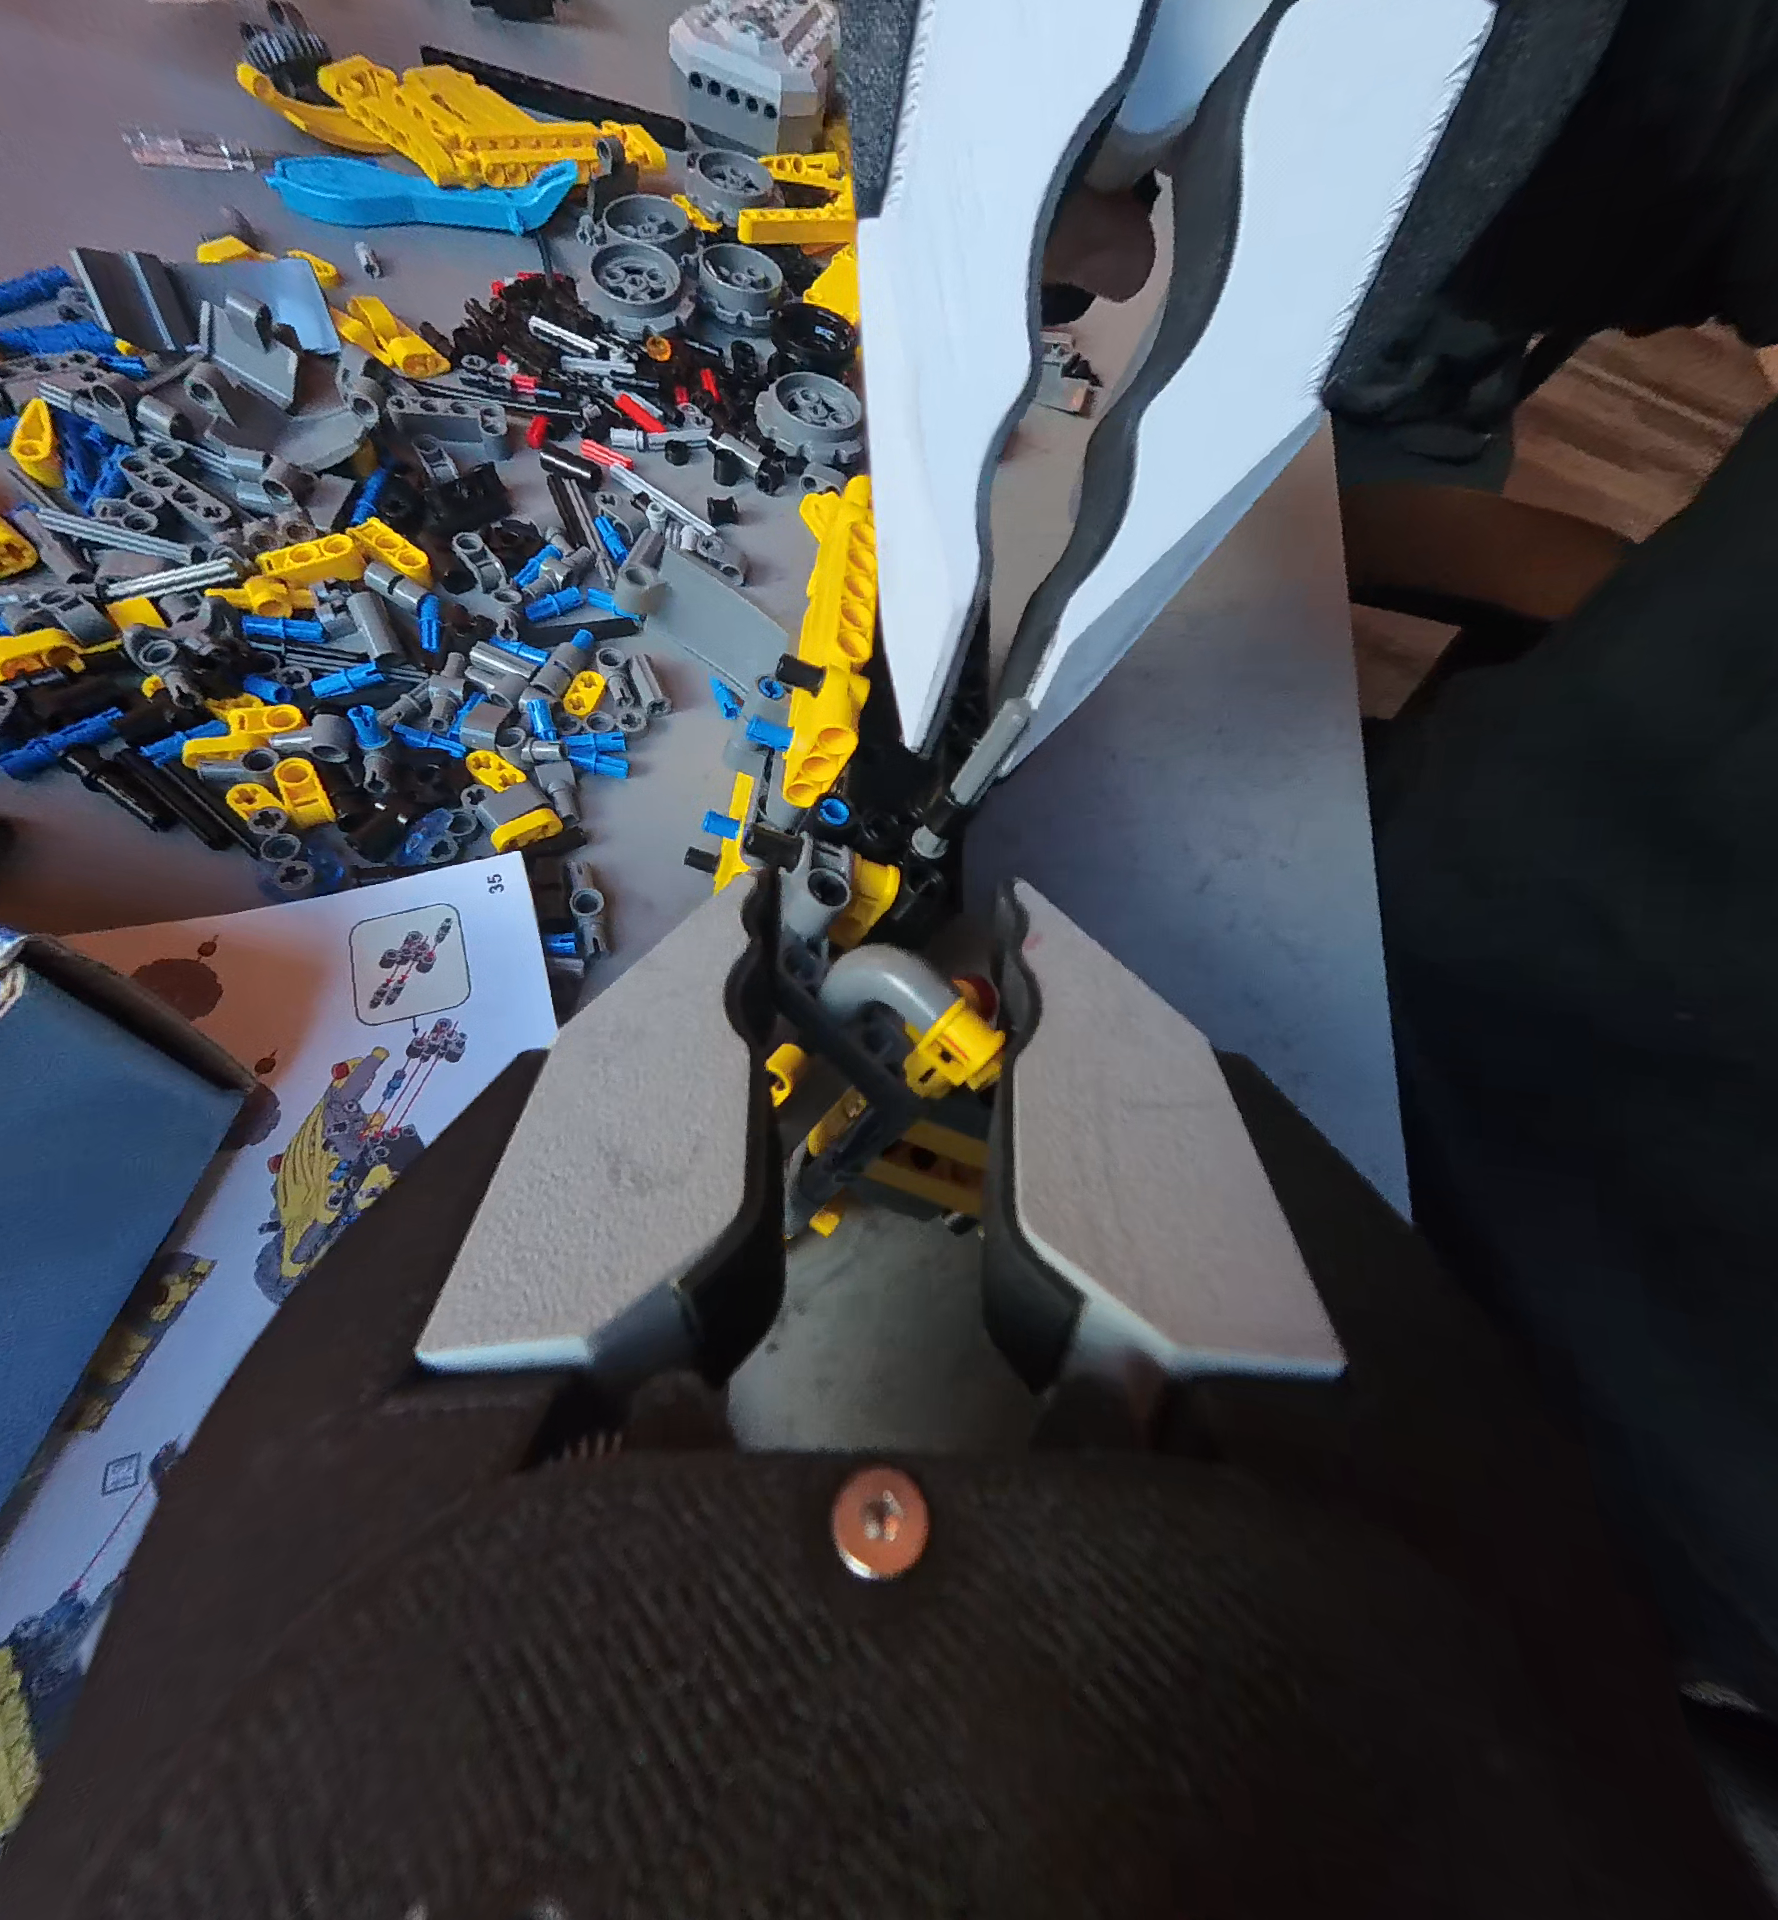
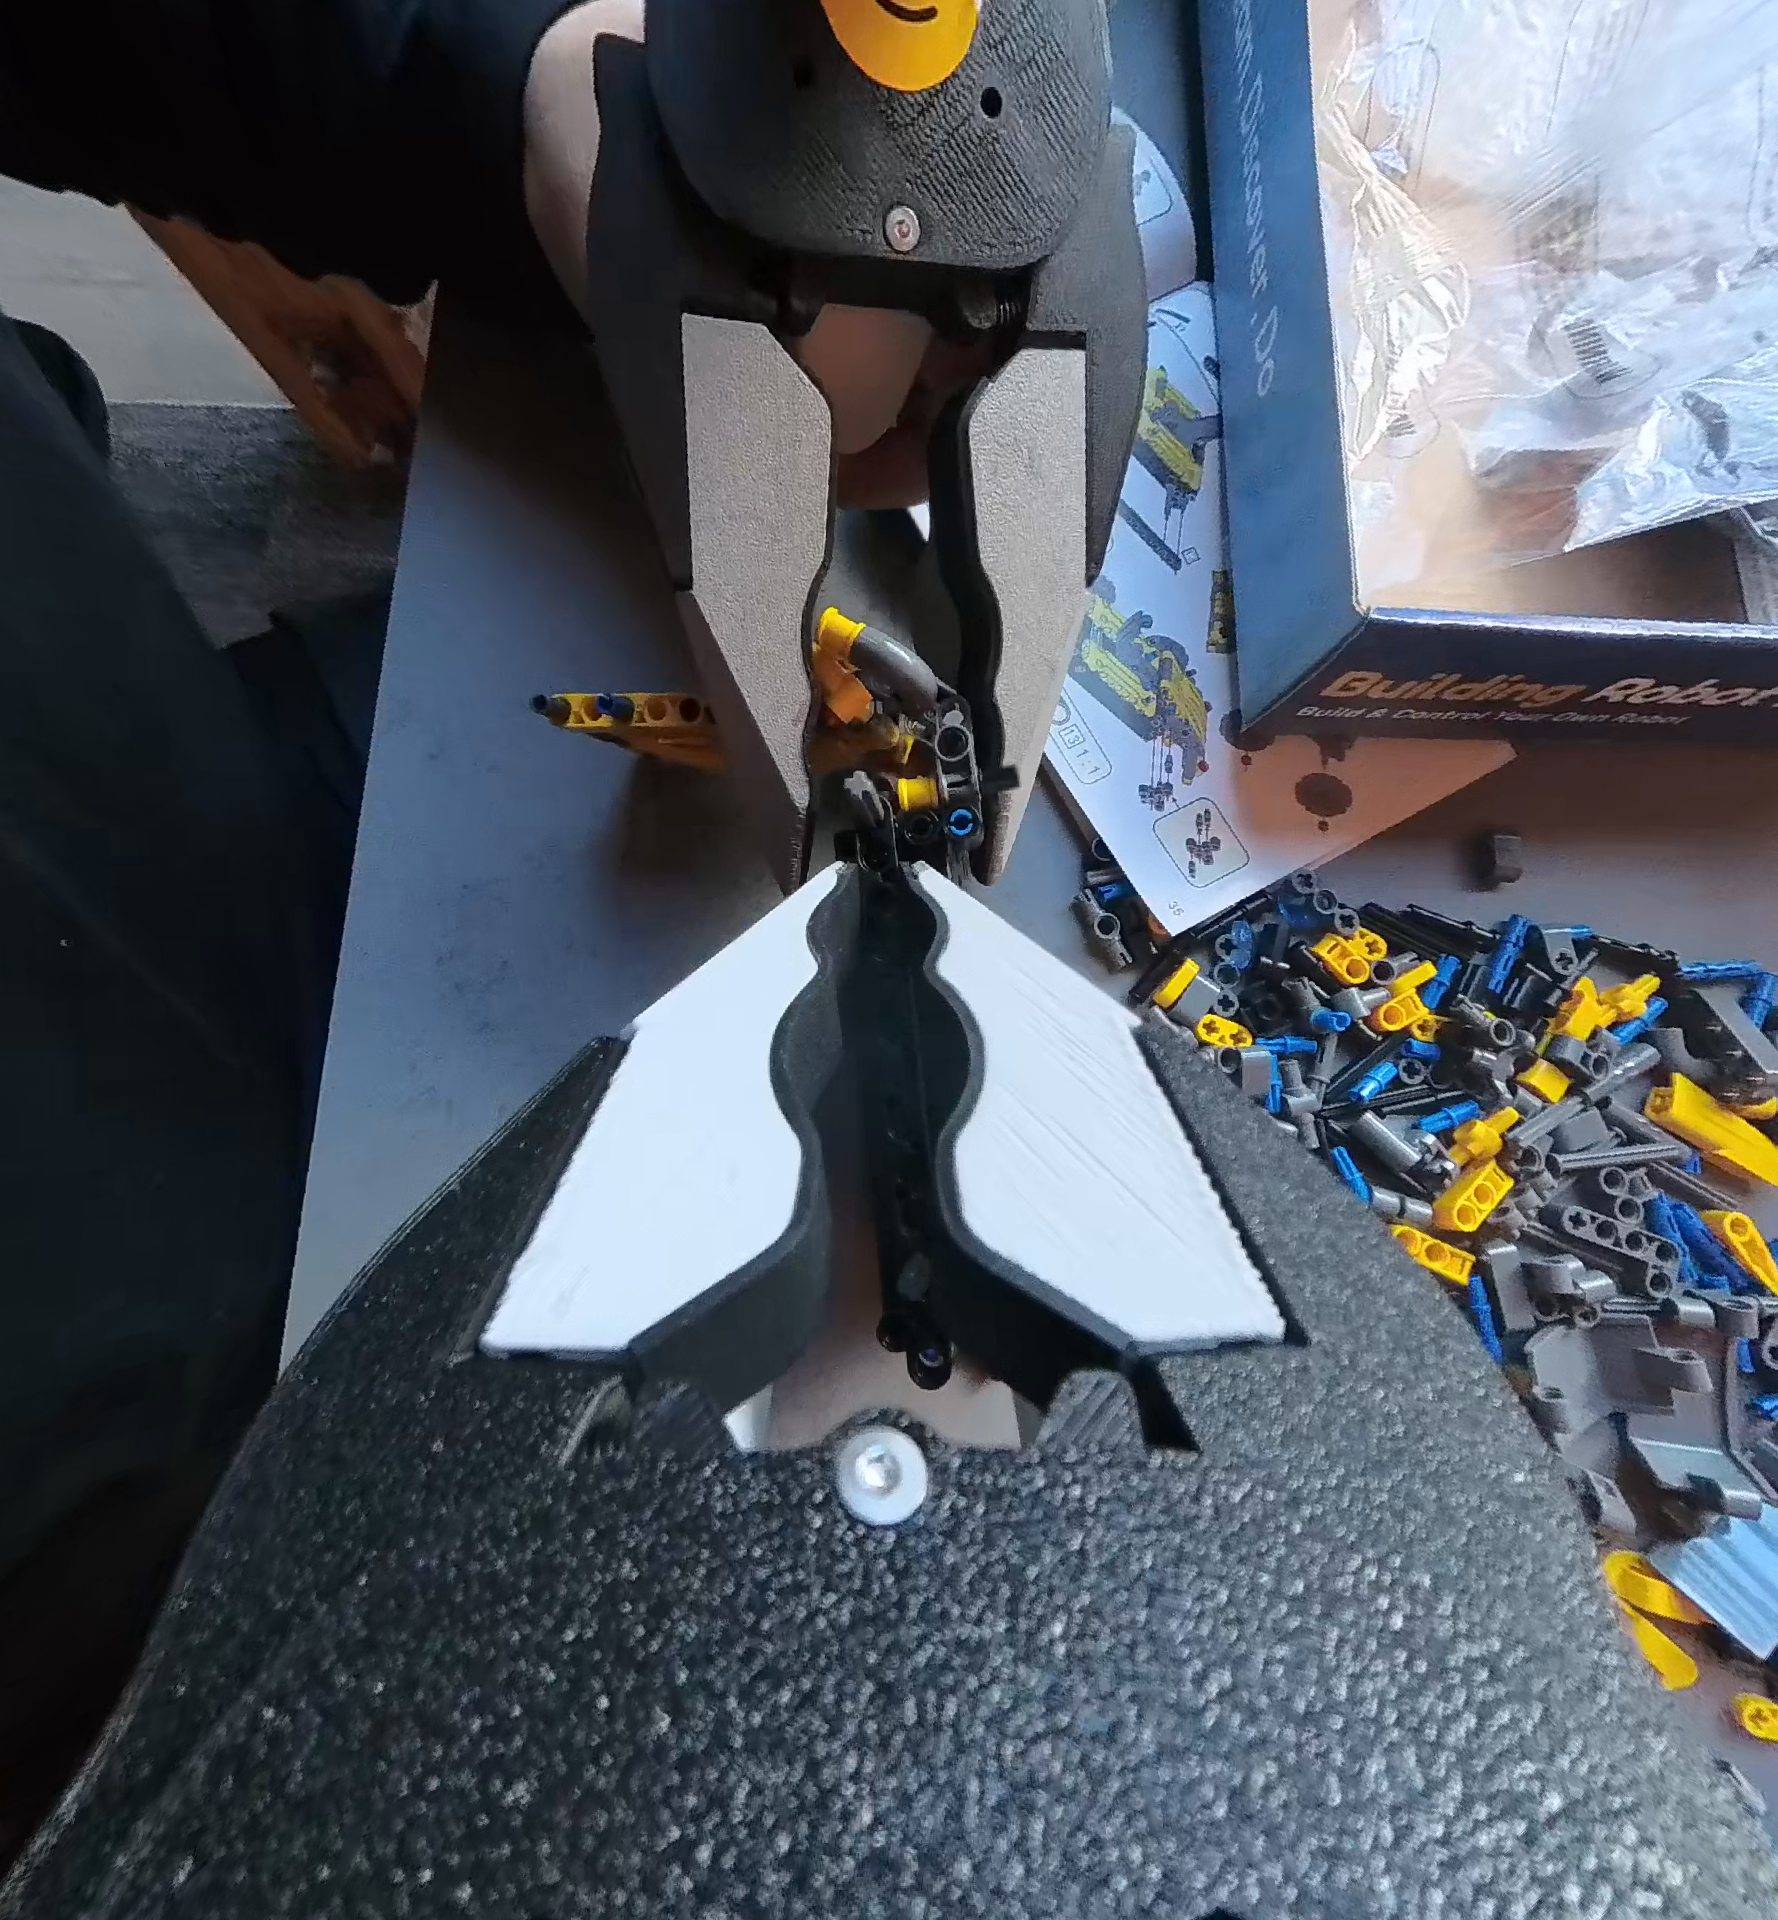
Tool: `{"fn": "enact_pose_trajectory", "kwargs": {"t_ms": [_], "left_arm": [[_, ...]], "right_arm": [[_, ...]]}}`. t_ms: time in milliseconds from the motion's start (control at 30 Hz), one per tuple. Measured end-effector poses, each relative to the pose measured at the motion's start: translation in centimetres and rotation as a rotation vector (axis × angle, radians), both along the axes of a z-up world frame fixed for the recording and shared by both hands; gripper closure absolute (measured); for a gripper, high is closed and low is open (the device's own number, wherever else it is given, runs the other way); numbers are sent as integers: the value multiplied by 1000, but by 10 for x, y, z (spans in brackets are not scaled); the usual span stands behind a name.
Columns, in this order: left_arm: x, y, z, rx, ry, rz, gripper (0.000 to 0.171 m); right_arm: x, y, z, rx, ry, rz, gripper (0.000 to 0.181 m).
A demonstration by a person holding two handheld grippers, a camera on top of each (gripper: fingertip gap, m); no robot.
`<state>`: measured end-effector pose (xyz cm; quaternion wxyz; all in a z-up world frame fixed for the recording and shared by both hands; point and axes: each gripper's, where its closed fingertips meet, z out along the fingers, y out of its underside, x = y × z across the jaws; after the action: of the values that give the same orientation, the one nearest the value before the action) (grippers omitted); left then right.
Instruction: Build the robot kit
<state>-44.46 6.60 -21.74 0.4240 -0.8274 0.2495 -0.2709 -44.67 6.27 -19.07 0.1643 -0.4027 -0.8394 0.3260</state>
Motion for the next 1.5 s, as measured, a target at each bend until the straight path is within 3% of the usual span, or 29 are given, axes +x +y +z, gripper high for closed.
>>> {"fn": "enact_pose_trajectory", "kwargs": {"t_ms": [33, 267, 567, 833, 1067, 1267, 1400, 1500], "left_arm": [[0, 0, 0, 0, -5, -2, 133], [0, 2, 1, 32, -4, 5, 134], [0, 1, 2, 35, -18, -1, 134], [-2, 2, 0, 22, -17, 15, 133], [-1, 4, 3, 40, -49, 23, 133], [-3, 3, 5, 48, -79, 18, 132], [-3, 3, 4, 59, -48, 19, 133], [-3, 3, 5, 56, -50, 23, 133]], "right_arm": [[0, 0, 0, 18, 4, 6, 174], [1, 0, 1, 180, 133, 47, 173], [2, 0, 0, 88, 12, 61, 173], [0, 2, -4, 192, 24, 90, 173], [-2, 6, -2, -42, 35, -9, 172], [-4, 9, -10, 182, 157, 7, 171], [-2, 9, -10, 149, 136, -15, 165], [-1, 7, -11, 154, 134, -1, 171]]}}
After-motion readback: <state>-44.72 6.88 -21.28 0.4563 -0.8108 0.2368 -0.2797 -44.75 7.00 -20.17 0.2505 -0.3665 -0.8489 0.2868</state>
